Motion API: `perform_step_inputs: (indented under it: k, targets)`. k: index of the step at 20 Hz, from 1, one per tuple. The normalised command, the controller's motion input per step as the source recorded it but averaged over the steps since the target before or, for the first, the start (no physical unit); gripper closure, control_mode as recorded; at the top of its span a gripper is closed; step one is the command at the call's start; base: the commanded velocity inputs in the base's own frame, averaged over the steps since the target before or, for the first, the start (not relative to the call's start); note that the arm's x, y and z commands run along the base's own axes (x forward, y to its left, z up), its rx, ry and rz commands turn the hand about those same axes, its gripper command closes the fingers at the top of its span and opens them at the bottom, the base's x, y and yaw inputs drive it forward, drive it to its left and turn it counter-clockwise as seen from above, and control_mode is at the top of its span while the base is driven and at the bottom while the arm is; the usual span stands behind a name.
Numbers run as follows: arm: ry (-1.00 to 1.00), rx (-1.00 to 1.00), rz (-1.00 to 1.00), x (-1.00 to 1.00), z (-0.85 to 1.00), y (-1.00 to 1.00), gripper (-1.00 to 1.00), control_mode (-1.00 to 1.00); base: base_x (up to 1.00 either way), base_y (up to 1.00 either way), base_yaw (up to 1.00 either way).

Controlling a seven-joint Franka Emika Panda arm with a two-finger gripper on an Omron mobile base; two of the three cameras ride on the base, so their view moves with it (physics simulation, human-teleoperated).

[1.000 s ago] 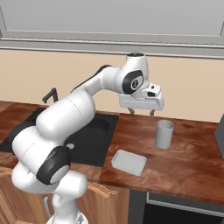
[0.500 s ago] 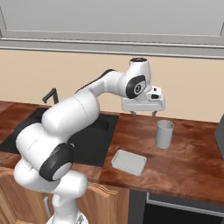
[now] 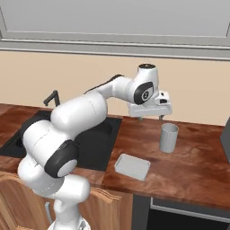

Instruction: Place the tupperware in the left basin and the glass cup in the right basin of the sink.

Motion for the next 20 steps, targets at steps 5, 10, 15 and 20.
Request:
perform_step_inputs:
  k: [5, 10, 15, 20]
  targets:
    - [0.07, 0.0, 0.02, 0.27, -0.19, -0.14, -1.0, -1.0, 0.0, 0.0, 0.0]
    - [0.05, 0.0, 0.02, 0.24, -0.18, -0.05, -1.0, -1.0, 0.0, 0.0, 0.0]
    - [0.02, 0.0, 0.02, 0.2, -0.15, -0.15, -1.0, -1.0, 0.0, 0.0, 0.0]
    - [0.03, 0.03, 0.0, 0.15, -0.2, -0.17, -1.0, -1.0, 0.0, 0.0, 0.0]
